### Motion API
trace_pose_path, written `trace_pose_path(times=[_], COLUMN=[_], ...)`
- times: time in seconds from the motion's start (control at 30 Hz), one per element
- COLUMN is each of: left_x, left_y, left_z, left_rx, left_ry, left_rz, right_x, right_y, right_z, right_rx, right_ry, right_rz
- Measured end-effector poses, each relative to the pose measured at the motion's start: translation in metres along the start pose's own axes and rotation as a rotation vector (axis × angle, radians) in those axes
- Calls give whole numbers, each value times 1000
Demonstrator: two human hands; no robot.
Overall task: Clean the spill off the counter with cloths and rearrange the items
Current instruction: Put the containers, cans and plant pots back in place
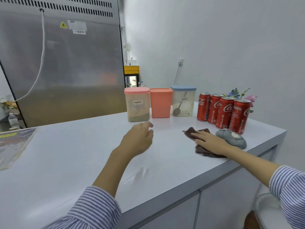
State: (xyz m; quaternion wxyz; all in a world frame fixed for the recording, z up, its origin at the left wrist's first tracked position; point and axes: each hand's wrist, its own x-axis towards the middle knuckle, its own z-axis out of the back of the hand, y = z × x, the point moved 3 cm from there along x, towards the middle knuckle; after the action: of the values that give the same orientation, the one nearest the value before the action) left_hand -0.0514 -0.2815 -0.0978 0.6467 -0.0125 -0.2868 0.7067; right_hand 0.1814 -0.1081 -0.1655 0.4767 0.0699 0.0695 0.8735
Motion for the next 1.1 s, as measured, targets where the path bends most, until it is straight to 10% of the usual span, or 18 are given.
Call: trace_pose_path(times=[0.3,0.63,0.77,1.1], left_x=[101,256,269,221], left_y=[34,112,137,177], left_z=[8,27,7,99], left_rx=[51,-336,-764,-627], left_ry=[50,-169,-174,-587], left_rz=[40,414,497,422], right_x=[84,234,255,236], right_y=[93,153,159,254], right_z=[62,86,68,96], right_rx=[-16,639,740,905], right_ry=[-167,-91,-77,-119], right_rz=[194,202,223,434])
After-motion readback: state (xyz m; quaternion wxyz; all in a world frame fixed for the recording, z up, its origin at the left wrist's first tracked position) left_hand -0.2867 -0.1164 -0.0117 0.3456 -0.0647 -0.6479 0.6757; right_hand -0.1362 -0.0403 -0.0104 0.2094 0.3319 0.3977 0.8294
